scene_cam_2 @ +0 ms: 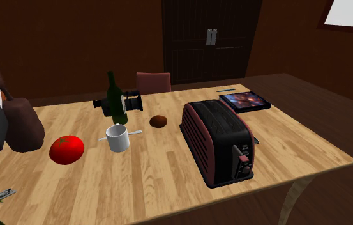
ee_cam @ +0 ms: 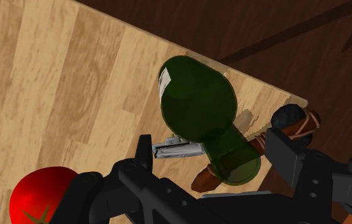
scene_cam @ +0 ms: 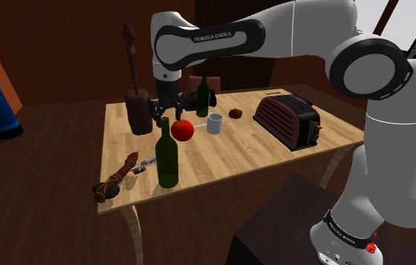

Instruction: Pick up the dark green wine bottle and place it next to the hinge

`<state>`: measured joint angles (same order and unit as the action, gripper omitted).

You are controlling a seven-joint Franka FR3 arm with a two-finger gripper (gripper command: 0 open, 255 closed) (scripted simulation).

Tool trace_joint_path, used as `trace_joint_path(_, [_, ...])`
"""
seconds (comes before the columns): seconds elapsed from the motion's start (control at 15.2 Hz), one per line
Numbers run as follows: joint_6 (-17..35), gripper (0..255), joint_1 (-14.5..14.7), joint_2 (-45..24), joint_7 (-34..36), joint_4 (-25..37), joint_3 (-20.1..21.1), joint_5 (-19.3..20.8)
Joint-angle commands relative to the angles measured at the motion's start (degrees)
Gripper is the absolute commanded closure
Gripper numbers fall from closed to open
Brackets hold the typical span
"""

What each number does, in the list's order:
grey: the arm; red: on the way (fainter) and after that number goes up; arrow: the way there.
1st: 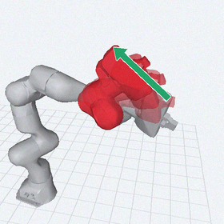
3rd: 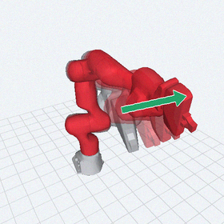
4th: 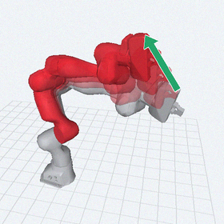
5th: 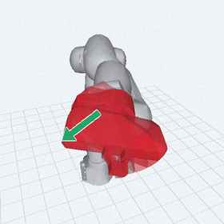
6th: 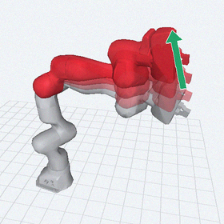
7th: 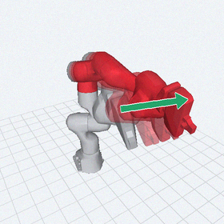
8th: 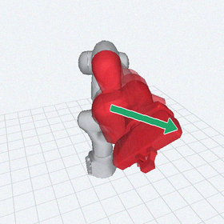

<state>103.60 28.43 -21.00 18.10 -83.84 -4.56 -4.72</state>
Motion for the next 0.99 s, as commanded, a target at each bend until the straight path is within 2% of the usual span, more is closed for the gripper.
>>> trace_joint_path(0.0, [0.0, 0, 0.0, 0.0, 0.0, 0.0, 0.0, 0.0])
trace_joint_path(0.13, [0.0, 0, 0.0, 0.0, 0.0, 0.0, 0.0, 0.0])
trace_joint_path(0.4, [-7.48, 0, -0.36, -0.41, 0.16, 7.9, -0.12, 0.04])
trace_joint_path(0.92, [-7.48, 0, -0.35, -0.41, 0.16, 7.9, -0.12, 0.04])
